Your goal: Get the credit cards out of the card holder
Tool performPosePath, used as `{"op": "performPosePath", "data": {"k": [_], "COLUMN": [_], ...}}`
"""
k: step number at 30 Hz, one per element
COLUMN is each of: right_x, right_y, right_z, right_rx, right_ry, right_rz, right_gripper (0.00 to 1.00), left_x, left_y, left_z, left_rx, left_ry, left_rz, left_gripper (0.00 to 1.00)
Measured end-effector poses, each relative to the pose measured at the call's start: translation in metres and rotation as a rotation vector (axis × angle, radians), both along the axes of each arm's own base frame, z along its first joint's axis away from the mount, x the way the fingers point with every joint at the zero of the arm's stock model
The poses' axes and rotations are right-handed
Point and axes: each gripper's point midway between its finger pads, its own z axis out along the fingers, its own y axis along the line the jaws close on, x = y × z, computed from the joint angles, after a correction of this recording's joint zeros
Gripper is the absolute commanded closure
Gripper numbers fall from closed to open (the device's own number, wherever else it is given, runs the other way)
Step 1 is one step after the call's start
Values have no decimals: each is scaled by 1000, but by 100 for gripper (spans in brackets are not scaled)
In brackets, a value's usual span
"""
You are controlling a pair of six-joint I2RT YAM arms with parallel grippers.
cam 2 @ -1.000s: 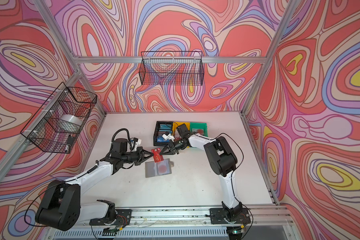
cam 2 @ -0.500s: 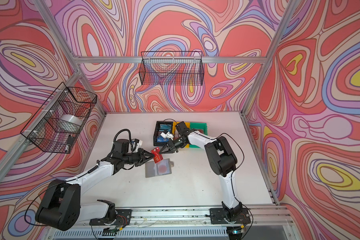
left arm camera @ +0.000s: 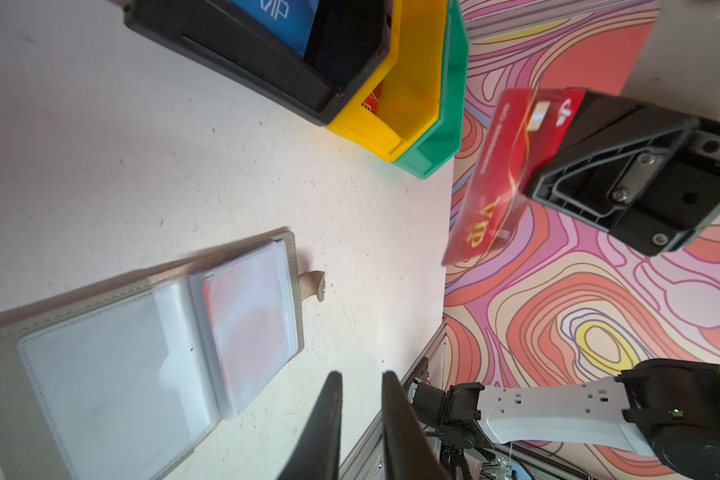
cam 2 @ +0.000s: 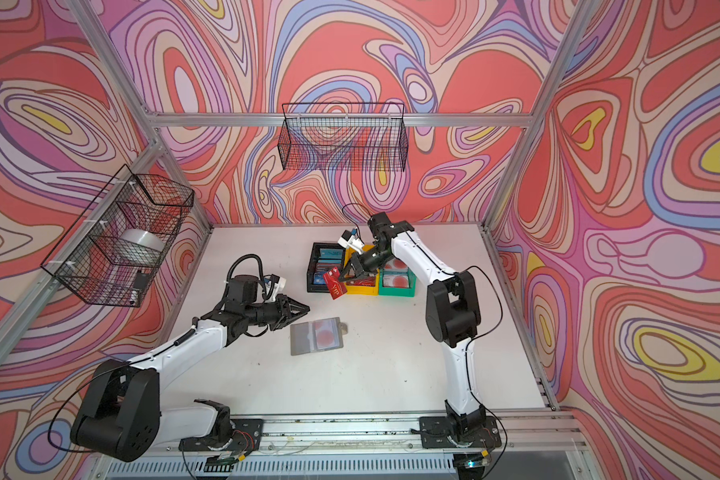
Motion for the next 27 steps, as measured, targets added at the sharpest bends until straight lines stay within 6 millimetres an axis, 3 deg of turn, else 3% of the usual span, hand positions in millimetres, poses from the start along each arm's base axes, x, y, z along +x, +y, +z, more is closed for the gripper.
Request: {"op": "performPosePath", "data": {"k": [5, 10, 19, 27], "right_x": [40, 68, 79, 88], "right_y": [-24, -52, -87, -81], "right_z": [-4, -31, -79, -83], "right_rx": [-236, -470, -694, -713], "right_ry": [-187, -299, -364, -470], "right_rz": [-39, -31, 21, 83], "right_gripper": [100, 100, 100, 100], "left_x": [1, 1, 2, 5], "left_y": [-1, -1, -1, -2], "left_z": [3, 1, 0, -8], "left_rx": [2, 4, 3, -4], "left_ry": [-16, -10, -8, 14], "left_rz": [-12, -12, -10, -1], "left_gripper": [80, 81, 82, 82]}}
